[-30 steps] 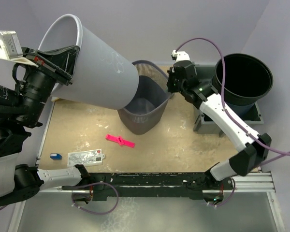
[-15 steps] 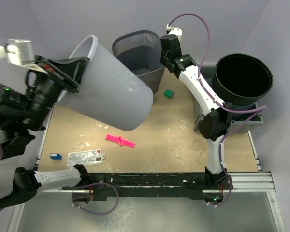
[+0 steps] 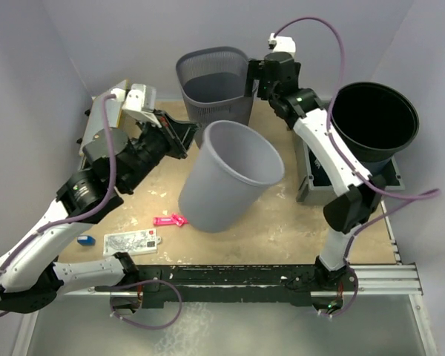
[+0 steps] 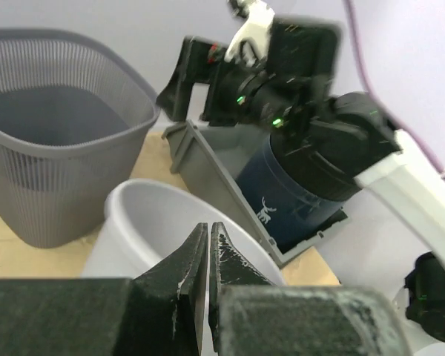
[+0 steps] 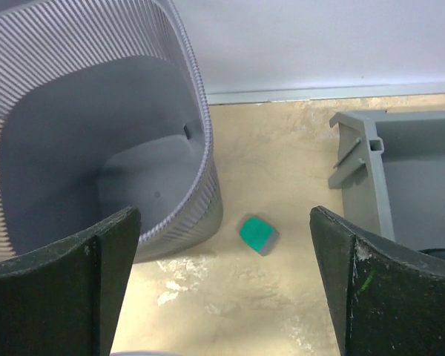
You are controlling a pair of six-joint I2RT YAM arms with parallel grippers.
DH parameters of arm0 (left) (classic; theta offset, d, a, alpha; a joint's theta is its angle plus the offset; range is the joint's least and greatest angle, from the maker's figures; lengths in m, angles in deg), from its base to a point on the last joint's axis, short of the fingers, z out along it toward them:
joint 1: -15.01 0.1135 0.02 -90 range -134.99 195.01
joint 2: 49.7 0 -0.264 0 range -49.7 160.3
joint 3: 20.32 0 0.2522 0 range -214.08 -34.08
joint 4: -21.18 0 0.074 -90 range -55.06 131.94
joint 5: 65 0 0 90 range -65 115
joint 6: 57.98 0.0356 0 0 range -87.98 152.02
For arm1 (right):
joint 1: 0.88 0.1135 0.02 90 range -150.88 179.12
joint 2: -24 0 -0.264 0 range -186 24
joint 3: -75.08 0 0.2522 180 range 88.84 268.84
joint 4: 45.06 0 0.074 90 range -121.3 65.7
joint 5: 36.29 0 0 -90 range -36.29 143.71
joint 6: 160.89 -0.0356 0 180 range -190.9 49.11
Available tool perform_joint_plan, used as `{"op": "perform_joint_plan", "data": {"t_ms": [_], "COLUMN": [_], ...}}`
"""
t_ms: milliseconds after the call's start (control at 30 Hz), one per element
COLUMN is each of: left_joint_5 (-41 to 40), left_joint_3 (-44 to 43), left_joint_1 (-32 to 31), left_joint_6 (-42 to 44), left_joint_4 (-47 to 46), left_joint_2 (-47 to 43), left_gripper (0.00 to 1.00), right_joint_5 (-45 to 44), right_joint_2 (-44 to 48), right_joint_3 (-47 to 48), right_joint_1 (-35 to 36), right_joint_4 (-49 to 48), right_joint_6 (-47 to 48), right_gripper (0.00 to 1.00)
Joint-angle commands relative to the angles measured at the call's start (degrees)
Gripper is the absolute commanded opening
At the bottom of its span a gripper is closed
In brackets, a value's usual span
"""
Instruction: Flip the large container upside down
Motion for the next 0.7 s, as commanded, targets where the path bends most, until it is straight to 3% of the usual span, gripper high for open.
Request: {"op": "perform_joint_plan", "data": {"t_ms": [0, 333, 667], "left_joint_5": [2.2, -0.4, -2.7], "left_joint_3": [3.5, 5.8, 14.2], "left_joint_1": [0.0, 0.1, 0.1], "left_joint_6": [-4.5, -4.2, -9.0], "left_joint_4": [-8.2, -4.3, 3.5], "left_joint_2": [-0.8, 1.8, 1.0], "left_gripper": [0.00, 0.00, 0.32], "right_joint_5": [3.9, 15.1, 22.4], "right_joint_2": [9.9, 29.2, 43.5], "right_joint_3": [-2.3, -23.5, -34.5], "right_joint_1": [0.2, 0.2, 0.3], "right_joint_4": [-1.8, -5.1, 6.6], "right_joint_6": [1.2, 1.3, 0.5], "right_gripper": [0.99, 1.00, 1.00]}}
